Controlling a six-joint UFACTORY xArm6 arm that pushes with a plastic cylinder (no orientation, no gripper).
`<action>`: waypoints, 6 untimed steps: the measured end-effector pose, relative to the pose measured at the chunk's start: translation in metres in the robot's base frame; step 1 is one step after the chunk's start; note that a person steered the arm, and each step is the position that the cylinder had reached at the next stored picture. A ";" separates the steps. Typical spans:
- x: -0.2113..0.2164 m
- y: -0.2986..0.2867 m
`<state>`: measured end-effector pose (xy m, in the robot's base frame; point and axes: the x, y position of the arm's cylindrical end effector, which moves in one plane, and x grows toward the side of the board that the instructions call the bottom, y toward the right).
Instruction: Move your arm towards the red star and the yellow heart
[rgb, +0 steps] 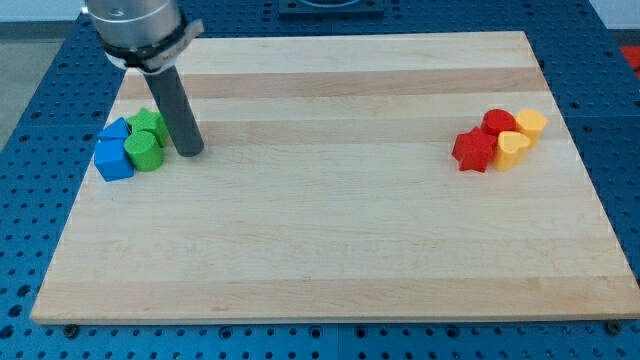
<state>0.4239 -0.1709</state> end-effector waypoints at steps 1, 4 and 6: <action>0.045 0.044; 0.114 0.244; 0.095 0.350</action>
